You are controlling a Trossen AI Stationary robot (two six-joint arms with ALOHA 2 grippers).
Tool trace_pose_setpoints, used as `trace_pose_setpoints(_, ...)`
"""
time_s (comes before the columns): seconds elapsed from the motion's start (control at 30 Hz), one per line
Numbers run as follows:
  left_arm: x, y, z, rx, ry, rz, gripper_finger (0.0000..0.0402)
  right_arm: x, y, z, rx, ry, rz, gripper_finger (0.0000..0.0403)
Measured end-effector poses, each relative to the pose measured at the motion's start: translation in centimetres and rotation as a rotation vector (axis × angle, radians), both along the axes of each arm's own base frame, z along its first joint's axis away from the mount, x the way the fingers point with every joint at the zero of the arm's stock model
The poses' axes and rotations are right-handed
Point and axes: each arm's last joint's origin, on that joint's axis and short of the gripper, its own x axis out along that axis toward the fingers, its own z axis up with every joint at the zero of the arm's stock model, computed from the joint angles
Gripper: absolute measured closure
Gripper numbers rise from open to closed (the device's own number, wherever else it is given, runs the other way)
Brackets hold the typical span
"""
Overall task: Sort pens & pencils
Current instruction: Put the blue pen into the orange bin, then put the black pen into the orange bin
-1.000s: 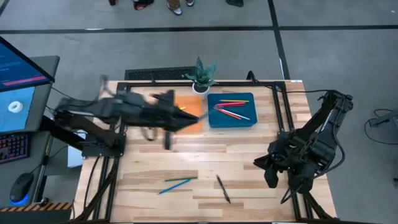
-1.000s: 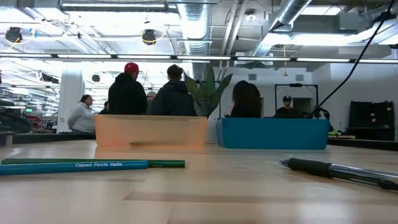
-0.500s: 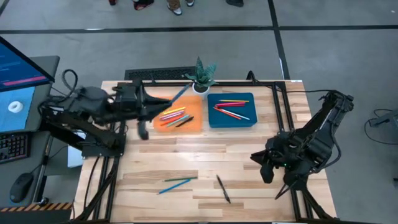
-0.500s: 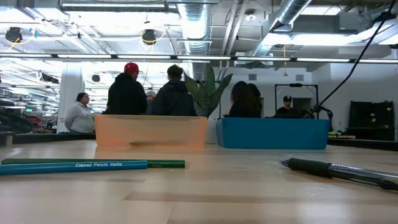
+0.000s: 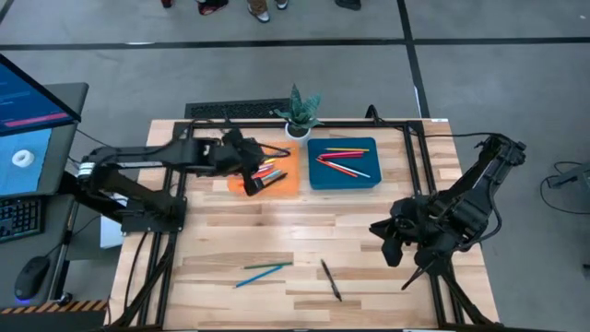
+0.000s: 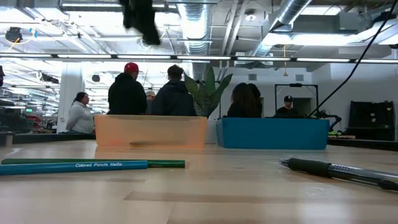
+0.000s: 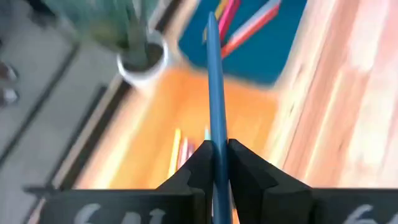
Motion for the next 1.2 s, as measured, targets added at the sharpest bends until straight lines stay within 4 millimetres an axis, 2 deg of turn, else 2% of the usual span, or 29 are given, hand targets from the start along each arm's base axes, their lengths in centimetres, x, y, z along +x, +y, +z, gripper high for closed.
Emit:
trace_pose_setpoints(0.17,-0.3,3.2,-6.2,-0.111,0.045,-0.012,0.0375,0.0,0.0,0.0,-0.003,0.007,0.003,0.0326)
trace_pose_setpoints(0.33,-0.9,5.6,-10.9,-0.111,0.081,-0.013,0.0375,0.1,-0.2,-0.1,-0.001,0.012,-0.006,0.0326)
trace_pose_setpoints(0.53,-0.2,8.0,-15.1,-0.112,0.23,-0.056,0.0375,0.5,-0.7,-0.2,0.027,0.055,-0.014,0.0326)
trace_pose_setpoints(0.73,0.5,9.0,-18.8,-0.156,0.35,-0.058,0.0374,0.6,-0.8,-0.3,0.041,0.083,-0.01,0.0326)
trace_pose_setpoints(0.87,0.6,9.0,-19.8,-0.194,0.371,-0.047,0.0371,0.6,-0.8,-0.3,0.041,0.084,-0.009,0.0326)
trace_pose_setpoints(0.97,0.6,9.0,-19.8,-0.218,0.371,-0.021,0.0355,0.5,-0.8,-0.3,0.043,0.091,-0.006,0.0326)
trace_pose_setpoints(1.07,0.8,9.1,-18.7,-0.246,0.383,0.01,0.0322,0.5,-0.9,-0.3,0.028,0.097,0.003,0.0326)
trace_pose_setpoints(1.2,1.9,9.3,-15.8,-0.325,0.369,-0.002,0.0264,0.7,-1.2,-0.4,0.02,0.115,-0.01,0.0325)
